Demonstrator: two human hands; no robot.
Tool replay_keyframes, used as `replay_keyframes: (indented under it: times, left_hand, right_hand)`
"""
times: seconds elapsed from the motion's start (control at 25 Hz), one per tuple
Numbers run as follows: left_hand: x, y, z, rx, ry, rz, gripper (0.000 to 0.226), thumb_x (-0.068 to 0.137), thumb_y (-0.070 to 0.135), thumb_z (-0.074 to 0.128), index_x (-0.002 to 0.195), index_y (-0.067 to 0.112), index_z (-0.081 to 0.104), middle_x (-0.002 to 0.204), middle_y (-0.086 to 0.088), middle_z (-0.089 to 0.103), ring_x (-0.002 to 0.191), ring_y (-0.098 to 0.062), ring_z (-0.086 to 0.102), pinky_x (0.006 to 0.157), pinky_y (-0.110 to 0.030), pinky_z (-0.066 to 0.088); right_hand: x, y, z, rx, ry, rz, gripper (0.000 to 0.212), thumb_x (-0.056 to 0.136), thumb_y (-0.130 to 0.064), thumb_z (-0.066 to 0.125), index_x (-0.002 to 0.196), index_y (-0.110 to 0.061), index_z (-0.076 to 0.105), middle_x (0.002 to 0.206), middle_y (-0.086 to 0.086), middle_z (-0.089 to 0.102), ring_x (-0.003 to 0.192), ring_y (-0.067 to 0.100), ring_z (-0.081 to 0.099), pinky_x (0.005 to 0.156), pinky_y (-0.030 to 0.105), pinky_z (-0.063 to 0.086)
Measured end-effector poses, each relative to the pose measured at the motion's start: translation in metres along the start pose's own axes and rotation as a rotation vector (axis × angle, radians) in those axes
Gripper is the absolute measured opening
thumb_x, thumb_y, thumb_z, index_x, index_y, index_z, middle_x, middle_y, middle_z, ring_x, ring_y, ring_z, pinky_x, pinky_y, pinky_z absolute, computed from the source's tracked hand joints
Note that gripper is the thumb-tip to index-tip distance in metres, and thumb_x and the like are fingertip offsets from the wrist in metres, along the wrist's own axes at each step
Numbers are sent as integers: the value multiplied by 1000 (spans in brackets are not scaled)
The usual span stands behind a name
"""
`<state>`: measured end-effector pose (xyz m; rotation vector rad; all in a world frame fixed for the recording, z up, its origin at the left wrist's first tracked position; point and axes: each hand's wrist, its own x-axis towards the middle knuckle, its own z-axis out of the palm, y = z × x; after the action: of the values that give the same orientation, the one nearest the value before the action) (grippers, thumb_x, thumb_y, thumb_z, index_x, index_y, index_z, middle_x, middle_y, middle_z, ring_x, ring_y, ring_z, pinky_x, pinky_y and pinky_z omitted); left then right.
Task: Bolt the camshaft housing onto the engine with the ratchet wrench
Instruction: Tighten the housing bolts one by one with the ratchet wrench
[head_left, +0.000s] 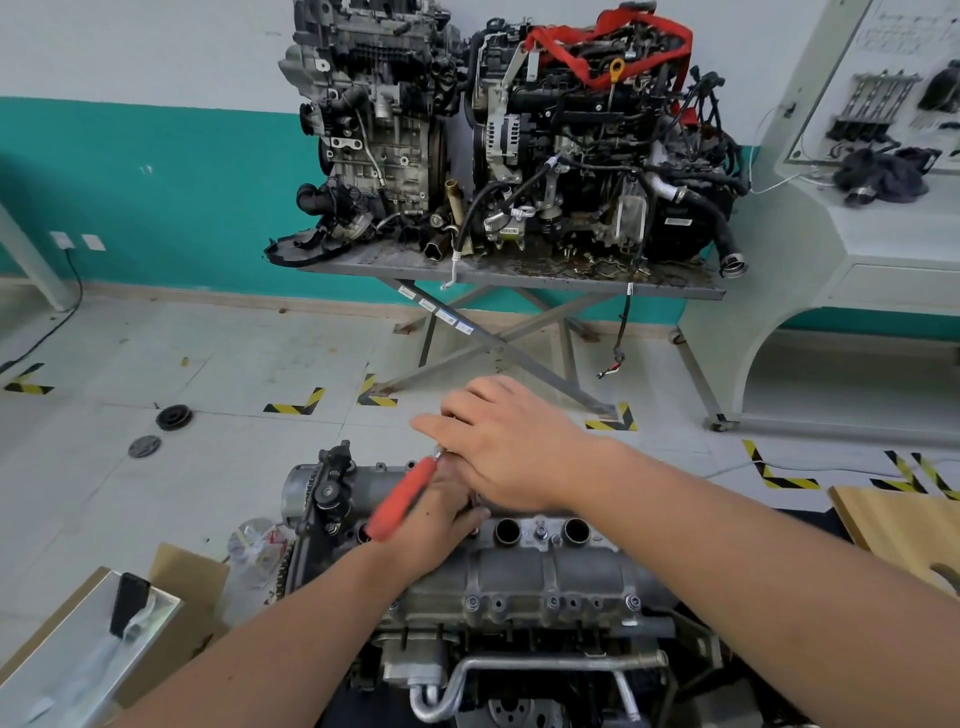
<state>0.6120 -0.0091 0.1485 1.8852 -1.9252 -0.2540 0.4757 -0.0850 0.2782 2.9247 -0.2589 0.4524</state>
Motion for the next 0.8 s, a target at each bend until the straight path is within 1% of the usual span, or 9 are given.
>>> replay_keyframes:
  times: [0.08,0.16,0.28,0.4,0.48,0.56,0.68,0.76,0.8]
  left_hand:
    - [-2,-1,-1,6,-34,-25,33,99,34,55,94,5,71,109,-8,64,107,-23,55,83,-28,36]
    - [-4,-3,-2,35,-118,-54,35,102,38,51,101,10,73,123,-6,60,121,-20,49,98,-34,38]
    - [-8,-4,-1,99,-204,-74,36,103,43,46,111,19,71,136,0,54,129,-17,45,102,-35,37]
    - [-12,-5,1,97,-189,-102,35,102,45,45,113,25,71,140,3,52,130,-15,45,101,-35,36]
    - [-10,-3,1,93,-181,-120,36,103,46,44,112,24,71,141,4,52,130,-15,44,100,-34,34]
    - [-10,-4,3,83,-172,-126,36,103,46,43,111,25,72,142,7,51,131,-13,42,100,-32,32]
    - [-10,-7,5,81,-190,-122,37,103,49,39,117,33,69,141,16,50,135,-8,36,105,-34,32]
    - [-9,-9,6,72,-159,-112,35,103,48,39,117,35,67,139,17,52,134,-9,36,104,-36,31]
    - [-9,-10,7,75,-155,-108,34,103,46,39,118,33,67,139,15,52,134,-10,36,104,-36,30]
  right_hand:
    - [16,-3,-16,-69,-227,51,45,104,-44,32,140,-22,50,116,4,62,105,27,54,83,39,40]
    - [35,-6,-29,14,-398,140,43,107,-44,27,121,-18,59,101,3,64,96,24,60,70,33,39]
    - [46,-9,-31,695,-475,549,31,106,-25,38,93,-7,59,71,4,69,61,17,64,55,28,48]
    - [35,-26,-16,1694,-145,1061,12,102,-8,42,99,-3,53,70,11,71,67,24,69,61,27,49]
    - [26,-33,-5,2022,233,1209,14,100,-5,46,90,-6,55,77,9,69,82,22,69,60,24,42]
    - [20,-38,11,2196,595,1183,21,100,-6,51,80,-12,55,77,5,69,85,18,68,64,24,44]
    - [6,-50,29,1939,734,1014,14,102,-25,53,96,-23,66,96,-5,74,101,16,66,80,24,50]
    - [-3,-59,40,1333,642,867,20,100,-34,55,110,-41,72,117,-18,70,120,9,60,95,14,47]
    - [-5,-58,45,1002,650,735,22,99,-27,60,114,-37,72,129,-12,66,127,12,56,102,17,43]
